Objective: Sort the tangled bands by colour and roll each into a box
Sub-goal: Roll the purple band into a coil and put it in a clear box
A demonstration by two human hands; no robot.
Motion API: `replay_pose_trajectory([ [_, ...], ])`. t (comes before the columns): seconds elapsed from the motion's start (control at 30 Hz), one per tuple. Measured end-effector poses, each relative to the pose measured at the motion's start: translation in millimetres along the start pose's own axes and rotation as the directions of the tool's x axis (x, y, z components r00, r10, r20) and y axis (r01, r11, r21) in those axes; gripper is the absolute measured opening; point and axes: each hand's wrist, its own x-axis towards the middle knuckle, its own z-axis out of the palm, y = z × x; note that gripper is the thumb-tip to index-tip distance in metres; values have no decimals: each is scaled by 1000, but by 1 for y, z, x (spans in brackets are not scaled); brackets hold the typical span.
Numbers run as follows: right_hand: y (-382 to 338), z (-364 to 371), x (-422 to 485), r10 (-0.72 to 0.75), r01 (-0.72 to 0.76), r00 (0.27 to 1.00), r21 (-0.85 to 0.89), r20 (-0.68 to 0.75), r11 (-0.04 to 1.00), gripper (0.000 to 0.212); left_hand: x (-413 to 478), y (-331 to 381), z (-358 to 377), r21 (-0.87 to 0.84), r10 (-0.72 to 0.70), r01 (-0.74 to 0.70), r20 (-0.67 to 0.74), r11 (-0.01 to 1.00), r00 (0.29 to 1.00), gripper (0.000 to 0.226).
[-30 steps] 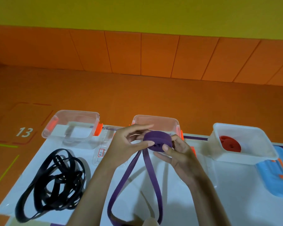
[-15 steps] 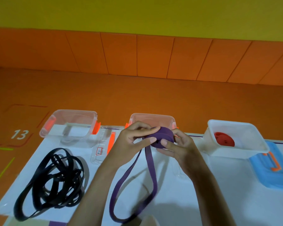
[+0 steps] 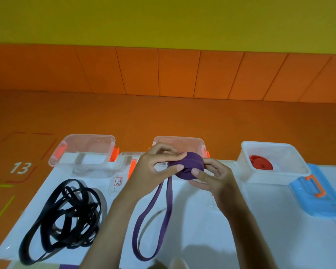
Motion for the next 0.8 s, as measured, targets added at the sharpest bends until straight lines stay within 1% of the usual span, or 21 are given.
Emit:
replay_pose_trajectory([
  [0.07,3,1,-3,22,-23,1000,46,13,999,28,-5,1,-7,-30,-63,67,117,997,991,34],
  [0.1,5,1,-4,36,-38,999,61,32,997,27,-6,1,-8,-59,-71,80,142,995,987,35],
  [0.13,6,2,-5,52,-56,997,70,55,996,27,-6,3,-9,-84,-66,77,132,993,989,36],
  [0.2,5,4,-8,79,-84,992,49,94,995,30,-6,5,-6,-110,-49,55,52,992,997,39],
  [0.3,-2,3,-11,86,-74,991,-117,98,990,31,-8,3,1,-104,-59,50,-84,993,995,36],
  [0.4,-9,-1,-13,68,-55,997,-245,44,968,33,-14,-1,10,-49,-18,11,-140,999,990,24],
  [0.47,-10,-4,-16,42,-34,999,-273,21,961,33,-17,1,17,-80,-6,-6,-153,997,988,21],
  [0.53,-10,-6,-21,11,-6,1000,-234,20,972,31,-20,3,18,-143,-3,-17,-140,990,990,21],
  [0.57,-9,-6,-24,-1,5,1000,-200,18,980,28,-22,3,17,-169,-4,-14,-109,985,994,23],
  [0.67,-6,-7,-29,4,-3,1000,-114,11,993,24,-29,6,7,-214,-59,69,52,974,997,36],
  [0.7,-5,-6,-31,12,-10,1000,-100,19,995,26,-31,7,5,-220,-70,85,75,972,995,38],
  [0.73,-4,-4,-32,22,-19,999,-86,35,996,29,-32,8,4,-225,-72,85,68,971,995,39],
  [0.8,-4,-2,-34,45,-41,996,-58,78,997,36,-30,13,5,-225,-72,69,-4,972,997,41],
])
